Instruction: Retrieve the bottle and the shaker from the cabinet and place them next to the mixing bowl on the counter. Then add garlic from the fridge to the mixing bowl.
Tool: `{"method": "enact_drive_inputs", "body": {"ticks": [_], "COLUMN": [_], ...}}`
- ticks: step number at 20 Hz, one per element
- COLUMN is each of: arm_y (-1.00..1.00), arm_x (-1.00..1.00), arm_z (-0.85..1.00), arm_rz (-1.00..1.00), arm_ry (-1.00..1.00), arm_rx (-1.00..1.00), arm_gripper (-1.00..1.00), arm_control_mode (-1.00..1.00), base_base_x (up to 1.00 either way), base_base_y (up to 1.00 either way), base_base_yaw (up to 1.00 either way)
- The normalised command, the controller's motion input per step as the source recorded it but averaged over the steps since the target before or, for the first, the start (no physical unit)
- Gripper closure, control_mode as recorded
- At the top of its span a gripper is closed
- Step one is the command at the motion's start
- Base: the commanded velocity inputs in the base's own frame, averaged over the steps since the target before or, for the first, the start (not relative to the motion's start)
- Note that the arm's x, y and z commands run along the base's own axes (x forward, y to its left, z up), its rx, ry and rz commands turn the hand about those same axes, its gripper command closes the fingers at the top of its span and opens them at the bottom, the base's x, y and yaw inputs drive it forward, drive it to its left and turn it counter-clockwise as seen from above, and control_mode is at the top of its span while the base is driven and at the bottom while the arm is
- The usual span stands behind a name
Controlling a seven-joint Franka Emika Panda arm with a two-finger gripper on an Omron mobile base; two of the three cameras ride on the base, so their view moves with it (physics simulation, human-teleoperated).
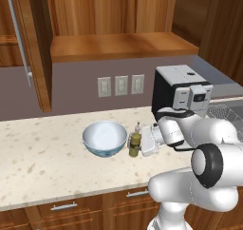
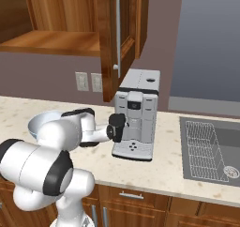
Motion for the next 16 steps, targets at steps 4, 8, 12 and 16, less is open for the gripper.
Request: {"method": "enact_drive_inputs", "body": {"ticks": [4, 8, 12, 16], "arm_y": [0.0, 0.0, -0.03, -0.21], "arm_x": [0.0, -0.09, -0.03, -0.06], "arm_z": [0.0, 0.0, 0.0, 0.18], "arm_rz": [0.0, 0.0, 0.0, -0.03], "arm_ry": [0.0, 0.0, 0.0, 0.0], "arm_rx": [0.0, 0.0, 0.0, 0.0], "arm_gripper": [-1.0, -1.0, -1.0, -1.0], "arm_control_mode": [-1.0, -1.0, -1.0, -1.0], "base_base_x": [0.0, 0.0, 0.0, 0.0], "base_base_y": [0.0, 0.0, 0.0, 0.0], "base_base_yaw": [0.0, 0.0, 0.0, 0.0]}}
